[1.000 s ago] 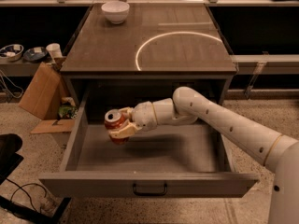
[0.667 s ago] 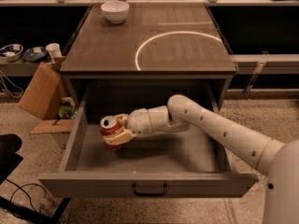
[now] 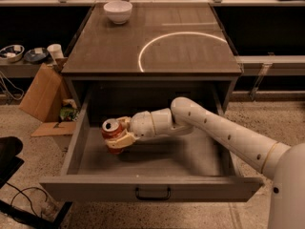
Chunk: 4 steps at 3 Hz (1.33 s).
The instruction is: Place coke can into top drawer
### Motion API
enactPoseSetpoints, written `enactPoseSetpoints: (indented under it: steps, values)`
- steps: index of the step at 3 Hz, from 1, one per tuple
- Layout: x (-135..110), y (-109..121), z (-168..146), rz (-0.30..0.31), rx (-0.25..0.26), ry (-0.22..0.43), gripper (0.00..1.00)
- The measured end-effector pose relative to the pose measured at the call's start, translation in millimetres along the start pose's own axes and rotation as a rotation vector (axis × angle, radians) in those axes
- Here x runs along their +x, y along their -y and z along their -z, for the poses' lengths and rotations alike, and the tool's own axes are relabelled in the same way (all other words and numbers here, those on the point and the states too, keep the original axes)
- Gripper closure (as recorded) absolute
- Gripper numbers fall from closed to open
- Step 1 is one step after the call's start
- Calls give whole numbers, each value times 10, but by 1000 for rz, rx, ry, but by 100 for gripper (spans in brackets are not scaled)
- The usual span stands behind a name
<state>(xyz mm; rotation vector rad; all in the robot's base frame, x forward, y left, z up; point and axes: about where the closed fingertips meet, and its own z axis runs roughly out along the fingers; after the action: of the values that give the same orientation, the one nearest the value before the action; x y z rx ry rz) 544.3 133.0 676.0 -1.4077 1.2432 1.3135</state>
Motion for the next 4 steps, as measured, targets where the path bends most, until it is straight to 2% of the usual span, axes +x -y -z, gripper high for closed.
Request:
enactPoseSetpoints:
  steps: [2,3,4]
  values:
    - [0,0,-1,0,0,0,12]
    - [0,0,-1,0,0,0,0]
    - [0,0,-1,0,0,0,0]
